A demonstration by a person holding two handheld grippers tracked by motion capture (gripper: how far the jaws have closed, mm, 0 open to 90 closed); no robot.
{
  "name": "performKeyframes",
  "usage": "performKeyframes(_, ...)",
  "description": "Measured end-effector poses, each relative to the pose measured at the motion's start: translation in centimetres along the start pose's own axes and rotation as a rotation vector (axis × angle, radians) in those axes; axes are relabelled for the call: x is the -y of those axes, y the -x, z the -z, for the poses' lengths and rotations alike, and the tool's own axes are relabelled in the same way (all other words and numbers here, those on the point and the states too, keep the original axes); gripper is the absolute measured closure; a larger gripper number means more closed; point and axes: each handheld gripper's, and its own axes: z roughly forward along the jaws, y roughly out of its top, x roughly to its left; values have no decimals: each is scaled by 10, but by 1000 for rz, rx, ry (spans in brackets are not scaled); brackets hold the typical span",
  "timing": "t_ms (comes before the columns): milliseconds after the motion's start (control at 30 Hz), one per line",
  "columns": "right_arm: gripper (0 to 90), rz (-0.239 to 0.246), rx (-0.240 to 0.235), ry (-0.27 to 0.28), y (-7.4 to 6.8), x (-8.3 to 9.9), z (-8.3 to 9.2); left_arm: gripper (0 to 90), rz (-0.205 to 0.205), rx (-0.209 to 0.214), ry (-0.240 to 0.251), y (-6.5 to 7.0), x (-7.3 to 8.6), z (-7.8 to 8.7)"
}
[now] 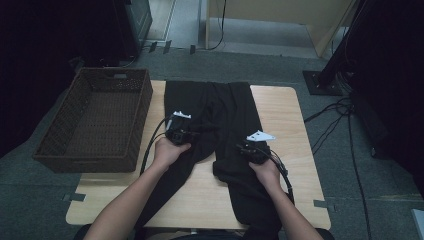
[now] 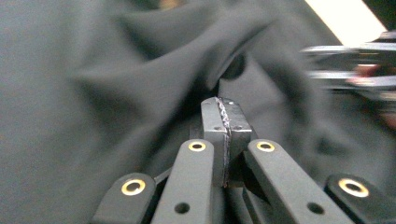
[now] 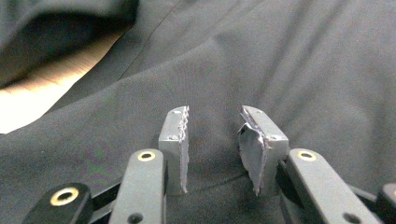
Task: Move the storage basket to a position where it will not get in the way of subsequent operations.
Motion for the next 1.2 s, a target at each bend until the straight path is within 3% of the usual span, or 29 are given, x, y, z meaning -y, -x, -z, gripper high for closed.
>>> performKeyframes(67,631,-3,0,-2,0,0,0,899,11,13,-7,-4,5,2)
performKeyframes(167,632,-4,4,-1,-1,0,0,790,-1,42,30,-1,9,15)
performKeyframes(267,649,-14,3,-9,-1,-1,1,759,-35,44,69,7,16,35)
performKeyframes(400,711,-43,-18,-23,0,-5,7,797,-102,20,37,17,35,50)
performKeyframes(500,717,-31,-38,-6,-7,-10,15,779,-102,23,-5,23,53,47)
performKeyframes(567,712,-23,-54,-3,-14,-13,17,654,-138,0,-2,34,59,43)
performKeyframes(633,703,-11,-60,-13,-17,-13,15,549,-149,-17,-7,40,60,36)
performKeyframes(733,698,-8,-51,-40,-17,-9,9,477,-137,-34,-43,39,60,23)
performKeyframes(800,698,-14,-53,-52,-16,-7,7,446,-159,-57,-75,40,63,14)
performKeyframes(867,699,-13,-45,-56,-15,-4,6,502,-208,-106,-56,42,63,12)
performKeyframes(933,710,-9,-39,-42,-14,-1,6,688,-216,-118,-54,41,61,11)
performKeyframes(1000,713,-5,-36,-32,-14,0,6,869,-186,-54,-79,38,55,11)
performKeyframes(1067,715,17,-24,-24,-16,2,6,890,-162,50,-64,40,47,17)
performKeyframes(1200,718,18,-26,-15,-16,4,6,892,-65,285,41,44,24,44)
